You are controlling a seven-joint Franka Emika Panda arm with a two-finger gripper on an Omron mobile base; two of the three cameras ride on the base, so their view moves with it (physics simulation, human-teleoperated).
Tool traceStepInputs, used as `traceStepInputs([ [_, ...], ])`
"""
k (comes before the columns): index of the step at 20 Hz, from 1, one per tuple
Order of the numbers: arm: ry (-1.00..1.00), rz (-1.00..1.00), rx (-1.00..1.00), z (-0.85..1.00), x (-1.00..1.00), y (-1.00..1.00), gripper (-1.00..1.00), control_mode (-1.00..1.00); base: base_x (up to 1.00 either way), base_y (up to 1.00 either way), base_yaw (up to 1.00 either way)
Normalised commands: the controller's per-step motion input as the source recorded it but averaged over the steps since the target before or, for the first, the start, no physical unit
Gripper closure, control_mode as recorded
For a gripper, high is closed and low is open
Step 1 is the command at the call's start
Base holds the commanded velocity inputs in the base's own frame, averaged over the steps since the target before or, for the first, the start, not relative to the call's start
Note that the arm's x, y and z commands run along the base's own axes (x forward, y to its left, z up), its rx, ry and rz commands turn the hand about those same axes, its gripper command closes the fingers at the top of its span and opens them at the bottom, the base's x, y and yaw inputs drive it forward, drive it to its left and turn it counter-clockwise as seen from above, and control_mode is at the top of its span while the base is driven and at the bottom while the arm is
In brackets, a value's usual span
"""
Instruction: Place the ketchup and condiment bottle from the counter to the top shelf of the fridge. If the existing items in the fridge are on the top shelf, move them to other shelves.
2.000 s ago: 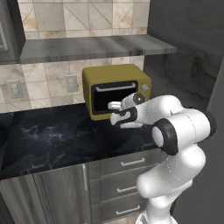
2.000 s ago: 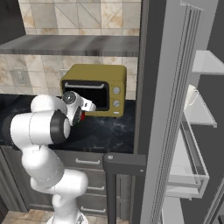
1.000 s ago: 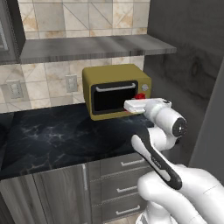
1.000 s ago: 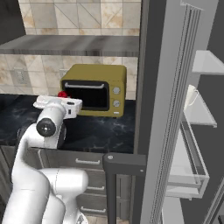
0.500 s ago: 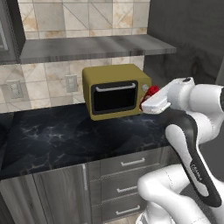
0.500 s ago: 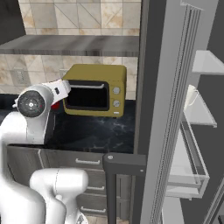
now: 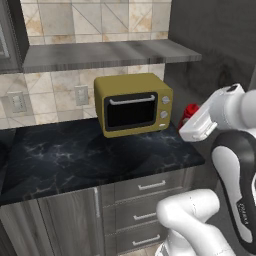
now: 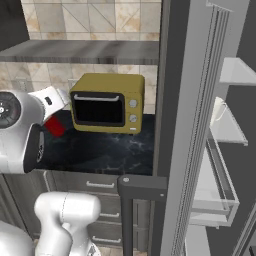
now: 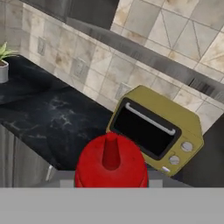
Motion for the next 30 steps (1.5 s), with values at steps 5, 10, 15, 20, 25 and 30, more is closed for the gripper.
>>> traceStepInputs([
  [5,0.14,-0.1,0.02,0.06,-0.14,0.0,1.0,-1.0,0.0,0.0,0.0],
  [10,0.09,-0.05,0.1,0.0,-0.35,-0.01,1.0,-1.0,0.0,0.0,0.0],
  [15,0.0,0.0,0.08,0.0,-0.21,0.0,1.0,-1.0,0.0,0.0,0.0],
  [20,0.0,-0.05,0.13,0.0,-0.2,-0.04,1.0,-1.0,0.0,0.0,0.0],
  [25,0.0,-0.07,0.14,0.0,-0.3,-0.15,1.0,-1.0,0.0,0.0,0.0],
  [30,0.0,-0.03,0.0,0.0,-0.4,-0.28,1.0,-1.0,0.0,0.0,0.0],
])
